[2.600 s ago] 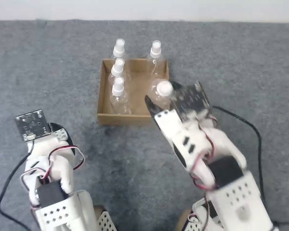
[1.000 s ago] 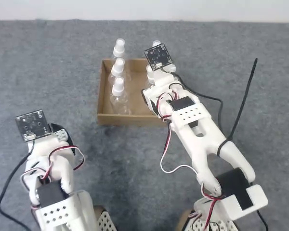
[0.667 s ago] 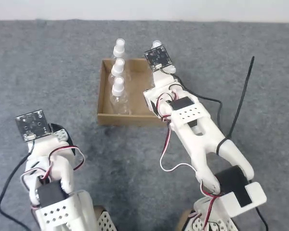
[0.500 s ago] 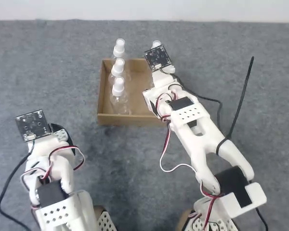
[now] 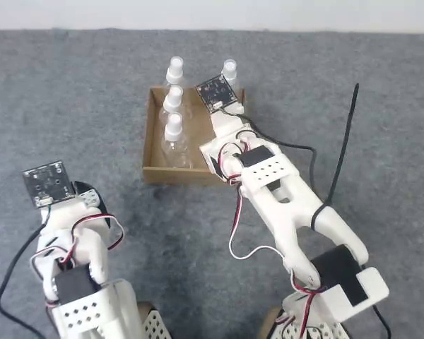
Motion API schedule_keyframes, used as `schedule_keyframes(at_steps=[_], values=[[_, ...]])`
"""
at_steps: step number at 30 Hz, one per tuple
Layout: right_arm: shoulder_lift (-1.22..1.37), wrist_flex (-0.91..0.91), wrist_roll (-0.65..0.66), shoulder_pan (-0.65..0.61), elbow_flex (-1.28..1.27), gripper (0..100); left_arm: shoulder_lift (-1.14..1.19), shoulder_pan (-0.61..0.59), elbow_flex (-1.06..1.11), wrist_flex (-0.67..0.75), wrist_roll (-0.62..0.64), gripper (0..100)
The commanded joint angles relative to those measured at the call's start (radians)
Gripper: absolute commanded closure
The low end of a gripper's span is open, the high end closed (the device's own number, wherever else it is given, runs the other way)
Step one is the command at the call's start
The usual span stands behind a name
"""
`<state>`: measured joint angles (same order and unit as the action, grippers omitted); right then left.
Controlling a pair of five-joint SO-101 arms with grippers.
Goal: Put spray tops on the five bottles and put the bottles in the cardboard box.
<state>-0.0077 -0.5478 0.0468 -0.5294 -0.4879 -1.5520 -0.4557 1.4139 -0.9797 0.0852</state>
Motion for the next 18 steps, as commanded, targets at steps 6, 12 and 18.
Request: schedule_keyframes(at_steps=[6, 12, 18], values=[[-0.133, -0.101, -0.012, 0.001, 0.072, 70.1, 0.006, -0.008, -0.010, 0.029, -0.003, 98], [-0.202, -0.189, -0.012, 0.001, 0.072, 70.1, 0.006, -0.008, -0.010, 0.029, -0.003, 98], [-0.295, -0.302, -0.012, 0.001, 0.072, 70.1, 0.006, -0.006, -0.010, 0.029, -0.003, 98]])
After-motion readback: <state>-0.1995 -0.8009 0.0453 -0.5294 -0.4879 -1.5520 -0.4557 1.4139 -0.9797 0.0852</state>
